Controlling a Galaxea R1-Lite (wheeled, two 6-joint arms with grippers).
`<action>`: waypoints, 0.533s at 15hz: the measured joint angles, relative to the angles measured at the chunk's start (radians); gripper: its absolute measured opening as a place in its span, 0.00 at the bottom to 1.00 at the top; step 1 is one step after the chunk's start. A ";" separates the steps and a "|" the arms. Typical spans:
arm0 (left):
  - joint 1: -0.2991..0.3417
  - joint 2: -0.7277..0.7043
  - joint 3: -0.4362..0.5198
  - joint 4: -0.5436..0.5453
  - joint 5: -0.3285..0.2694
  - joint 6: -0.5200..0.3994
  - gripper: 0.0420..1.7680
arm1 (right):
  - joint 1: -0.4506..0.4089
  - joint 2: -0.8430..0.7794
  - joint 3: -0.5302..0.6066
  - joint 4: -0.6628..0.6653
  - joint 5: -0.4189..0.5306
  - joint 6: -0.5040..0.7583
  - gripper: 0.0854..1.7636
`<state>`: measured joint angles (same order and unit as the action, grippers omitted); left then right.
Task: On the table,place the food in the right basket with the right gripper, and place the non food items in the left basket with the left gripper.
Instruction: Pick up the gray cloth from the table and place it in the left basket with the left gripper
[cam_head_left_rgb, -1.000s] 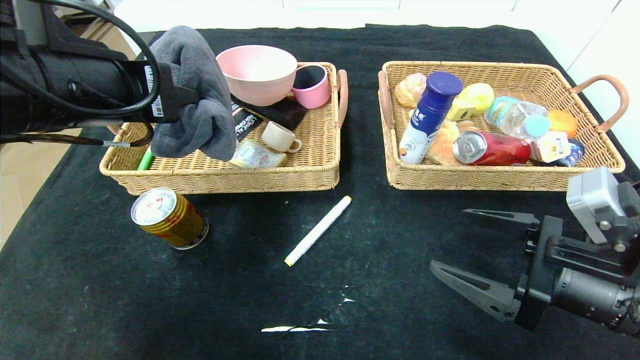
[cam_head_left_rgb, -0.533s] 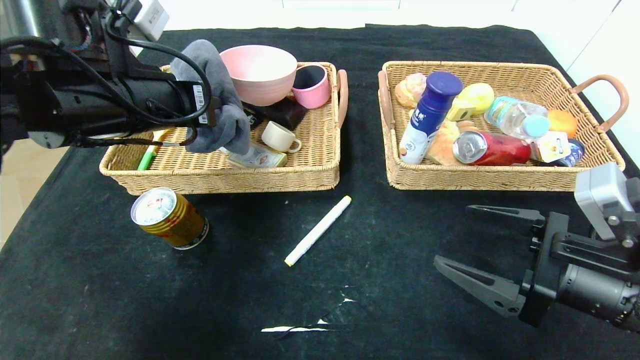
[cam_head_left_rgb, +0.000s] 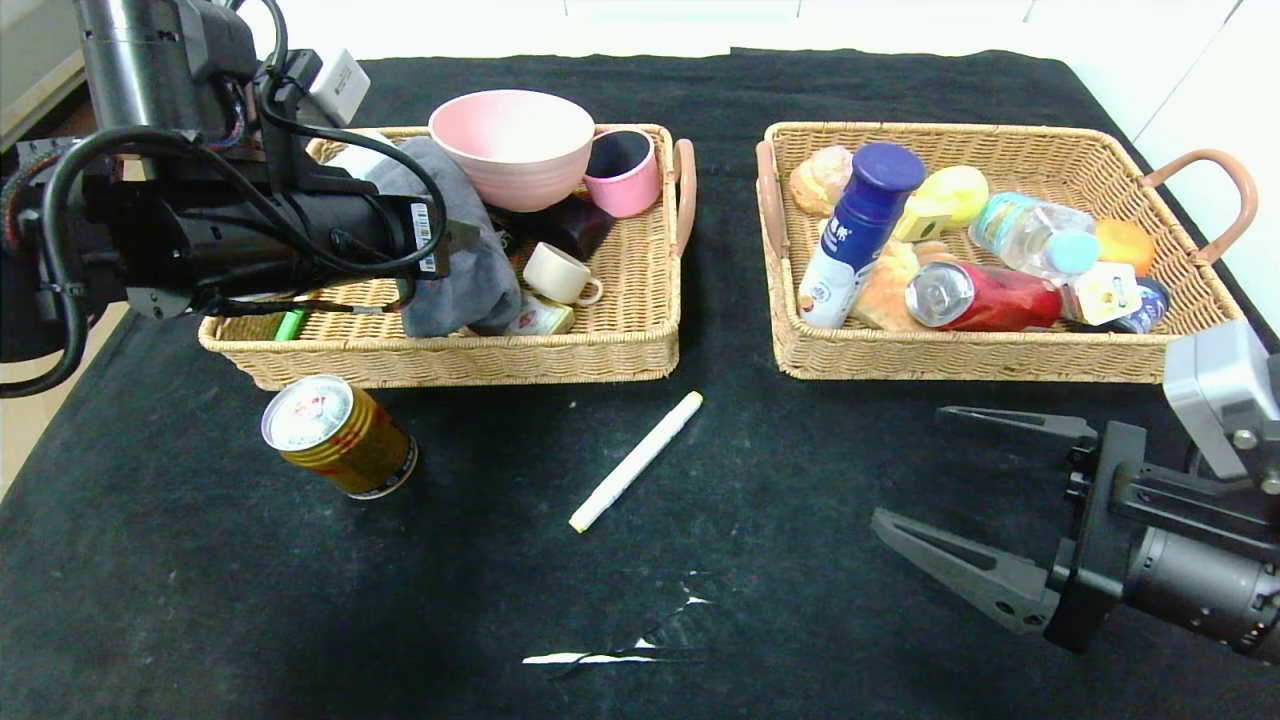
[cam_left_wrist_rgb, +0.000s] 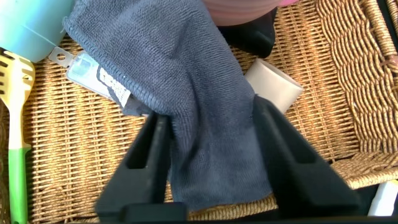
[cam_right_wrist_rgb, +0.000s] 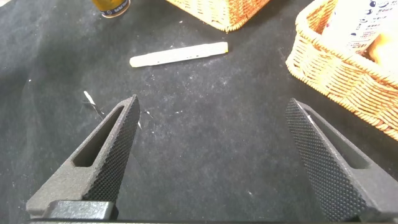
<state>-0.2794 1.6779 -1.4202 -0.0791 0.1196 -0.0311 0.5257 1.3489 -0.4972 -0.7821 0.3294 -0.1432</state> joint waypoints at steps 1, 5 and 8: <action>0.000 0.000 0.000 0.000 0.000 -0.001 0.63 | 0.000 0.000 0.000 0.000 0.000 0.000 0.97; -0.004 0.000 0.000 0.001 0.002 0.000 0.76 | -0.001 -0.003 0.000 0.000 0.000 0.000 0.97; -0.009 0.000 0.003 0.001 0.002 0.001 0.83 | -0.005 -0.005 0.000 0.000 0.000 0.000 0.97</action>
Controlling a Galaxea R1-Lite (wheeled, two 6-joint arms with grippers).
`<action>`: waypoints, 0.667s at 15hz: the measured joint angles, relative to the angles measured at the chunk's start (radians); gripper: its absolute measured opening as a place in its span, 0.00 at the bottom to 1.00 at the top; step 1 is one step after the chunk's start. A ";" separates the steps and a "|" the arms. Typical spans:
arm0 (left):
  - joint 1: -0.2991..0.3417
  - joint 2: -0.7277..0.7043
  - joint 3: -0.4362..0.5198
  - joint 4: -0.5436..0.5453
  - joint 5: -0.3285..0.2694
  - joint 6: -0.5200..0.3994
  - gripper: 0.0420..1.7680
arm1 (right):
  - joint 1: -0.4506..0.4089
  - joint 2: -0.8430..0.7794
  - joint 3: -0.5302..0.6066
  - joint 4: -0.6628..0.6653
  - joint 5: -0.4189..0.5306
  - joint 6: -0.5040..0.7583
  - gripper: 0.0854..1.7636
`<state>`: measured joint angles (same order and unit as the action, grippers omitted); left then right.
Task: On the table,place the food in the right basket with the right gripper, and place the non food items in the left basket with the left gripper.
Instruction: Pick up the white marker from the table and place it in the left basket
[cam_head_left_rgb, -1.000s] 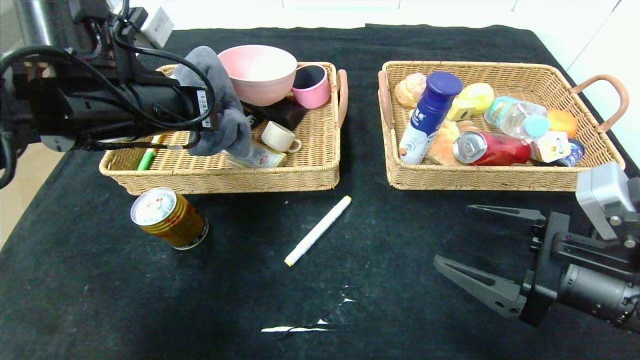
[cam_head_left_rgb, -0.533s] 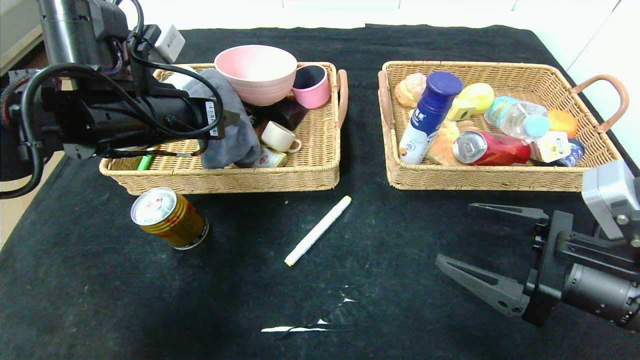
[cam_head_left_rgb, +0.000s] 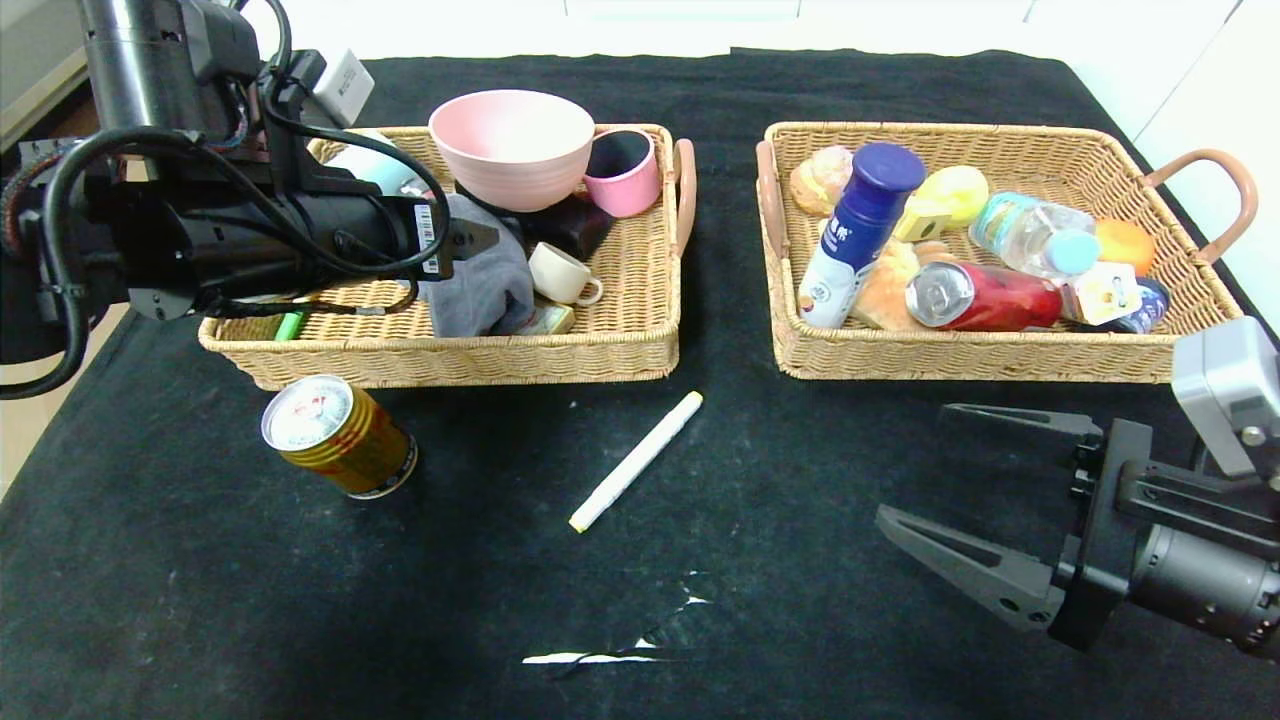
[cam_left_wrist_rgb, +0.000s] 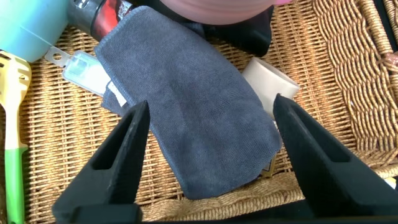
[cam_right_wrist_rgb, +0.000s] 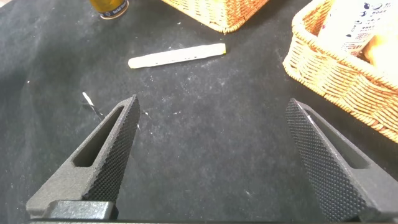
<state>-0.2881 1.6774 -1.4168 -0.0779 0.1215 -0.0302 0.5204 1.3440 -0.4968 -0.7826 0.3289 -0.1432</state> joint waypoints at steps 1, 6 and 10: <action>-0.001 0.000 0.005 0.000 0.000 0.003 0.84 | 0.000 0.000 0.000 0.000 0.000 0.000 0.97; -0.044 -0.027 0.022 0.017 -0.002 0.034 0.90 | -0.006 -0.013 -0.001 0.001 0.002 0.001 0.97; -0.116 -0.070 0.079 0.030 -0.002 0.094 0.93 | -0.008 -0.039 -0.004 0.002 0.006 0.001 0.97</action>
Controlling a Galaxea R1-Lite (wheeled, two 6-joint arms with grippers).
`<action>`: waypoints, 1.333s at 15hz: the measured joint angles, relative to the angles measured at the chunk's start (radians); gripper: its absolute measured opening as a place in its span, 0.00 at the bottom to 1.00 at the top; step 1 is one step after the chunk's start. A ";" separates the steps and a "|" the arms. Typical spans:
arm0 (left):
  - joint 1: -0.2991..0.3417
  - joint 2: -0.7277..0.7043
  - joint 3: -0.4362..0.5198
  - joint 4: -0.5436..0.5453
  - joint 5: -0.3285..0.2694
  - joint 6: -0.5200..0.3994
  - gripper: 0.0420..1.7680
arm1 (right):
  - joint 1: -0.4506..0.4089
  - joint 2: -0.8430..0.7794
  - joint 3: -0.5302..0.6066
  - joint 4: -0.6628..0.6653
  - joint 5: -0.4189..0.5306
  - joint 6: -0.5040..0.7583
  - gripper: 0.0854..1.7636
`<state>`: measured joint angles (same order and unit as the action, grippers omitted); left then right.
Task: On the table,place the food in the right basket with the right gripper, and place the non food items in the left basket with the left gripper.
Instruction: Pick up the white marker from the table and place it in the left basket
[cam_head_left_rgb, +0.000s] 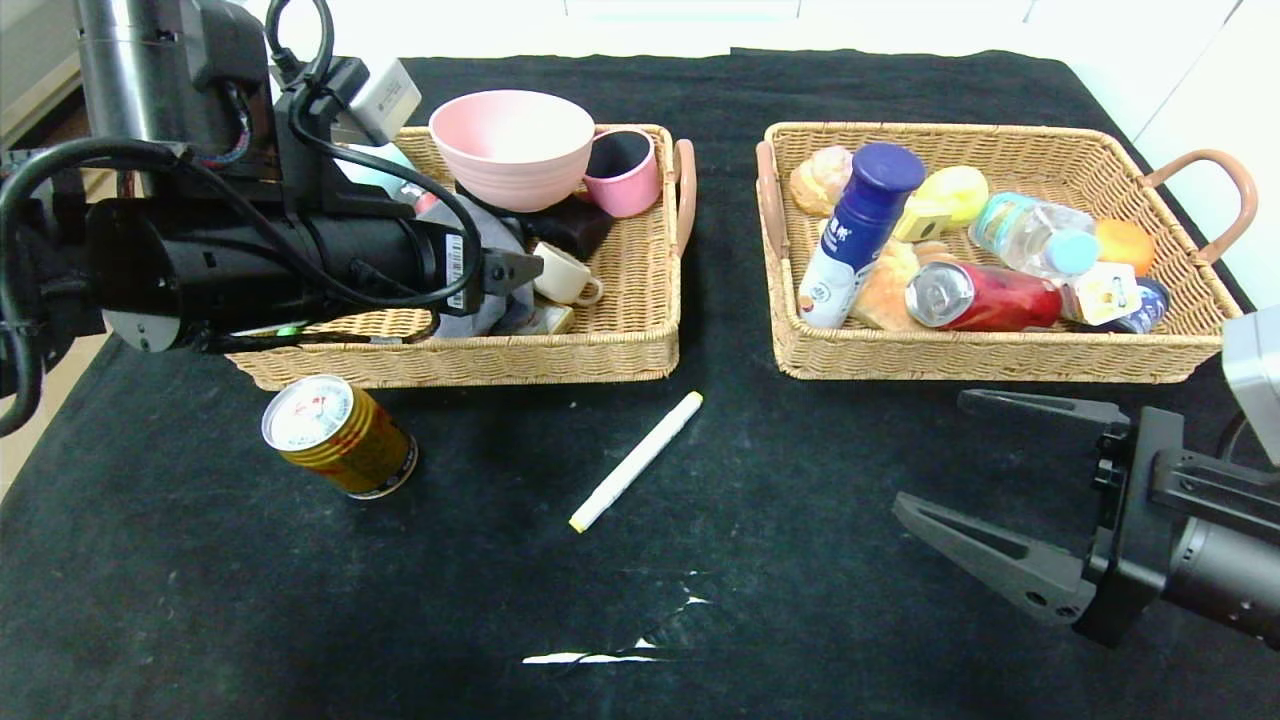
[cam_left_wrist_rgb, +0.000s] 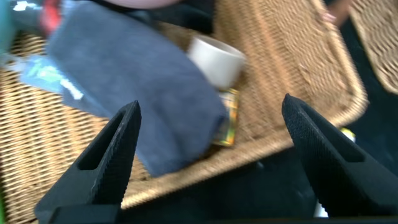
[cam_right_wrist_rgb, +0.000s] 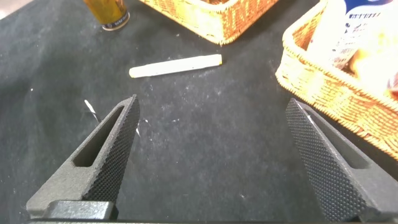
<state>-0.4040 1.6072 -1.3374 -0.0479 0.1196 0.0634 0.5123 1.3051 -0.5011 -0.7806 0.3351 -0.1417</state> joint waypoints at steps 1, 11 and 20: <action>-0.019 -0.011 0.013 0.019 0.000 0.011 0.93 | 0.000 -0.004 0.000 0.000 -0.001 0.000 0.97; -0.231 -0.071 0.035 0.236 0.004 0.095 0.96 | -0.001 -0.058 -0.004 0.004 -0.001 -0.001 0.97; -0.337 0.032 0.038 0.257 0.124 0.103 0.96 | 0.000 -0.093 -0.007 0.009 -0.001 -0.001 0.97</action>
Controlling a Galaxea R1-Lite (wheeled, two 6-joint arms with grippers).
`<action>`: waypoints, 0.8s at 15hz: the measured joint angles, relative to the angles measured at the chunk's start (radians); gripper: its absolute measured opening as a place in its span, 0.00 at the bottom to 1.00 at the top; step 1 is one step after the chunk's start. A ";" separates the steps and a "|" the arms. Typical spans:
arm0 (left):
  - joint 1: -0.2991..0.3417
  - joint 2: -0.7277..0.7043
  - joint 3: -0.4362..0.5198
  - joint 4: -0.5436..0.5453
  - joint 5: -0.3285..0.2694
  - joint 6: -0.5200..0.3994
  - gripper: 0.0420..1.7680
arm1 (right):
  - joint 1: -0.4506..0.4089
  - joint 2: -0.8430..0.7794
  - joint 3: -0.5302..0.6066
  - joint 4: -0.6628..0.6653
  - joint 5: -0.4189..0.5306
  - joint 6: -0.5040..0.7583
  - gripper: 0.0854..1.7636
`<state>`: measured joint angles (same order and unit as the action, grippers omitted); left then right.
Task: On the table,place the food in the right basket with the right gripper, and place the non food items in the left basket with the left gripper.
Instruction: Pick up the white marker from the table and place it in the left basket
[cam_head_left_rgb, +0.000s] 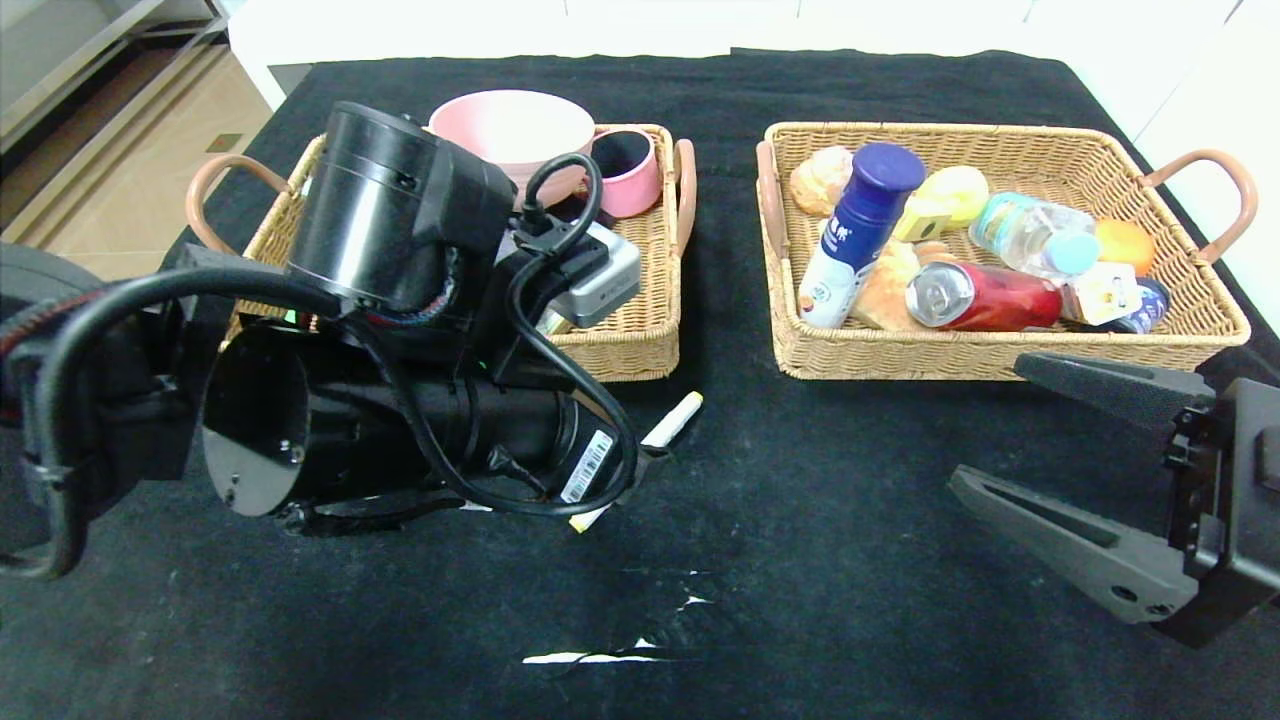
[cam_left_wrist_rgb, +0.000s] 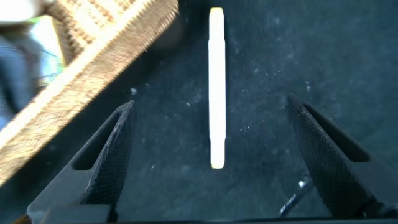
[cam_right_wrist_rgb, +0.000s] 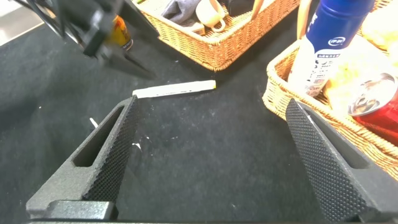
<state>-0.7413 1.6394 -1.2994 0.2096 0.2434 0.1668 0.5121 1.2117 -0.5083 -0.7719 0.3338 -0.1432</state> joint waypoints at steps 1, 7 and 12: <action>-0.003 0.015 0.001 -0.004 0.012 -0.005 0.96 | 0.000 0.000 0.000 -0.001 0.000 0.000 0.97; 0.001 0.091 0.020 -0.105 0.083 -0.032 0.97 | -0.002 0.000 0.000 0.000 0.000 0.001 0.97; 0.004 0.130 0.042 -0.194 0.089 -0.052 0.97 | 0.002 -0.010 0.006 0.003 0.000 -0.015 0.97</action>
<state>-0.7370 1.7689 -1.2570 0.0153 0.3328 0.1149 0.5138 1.2013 -0.5021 -0.7691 0.3343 -0.1581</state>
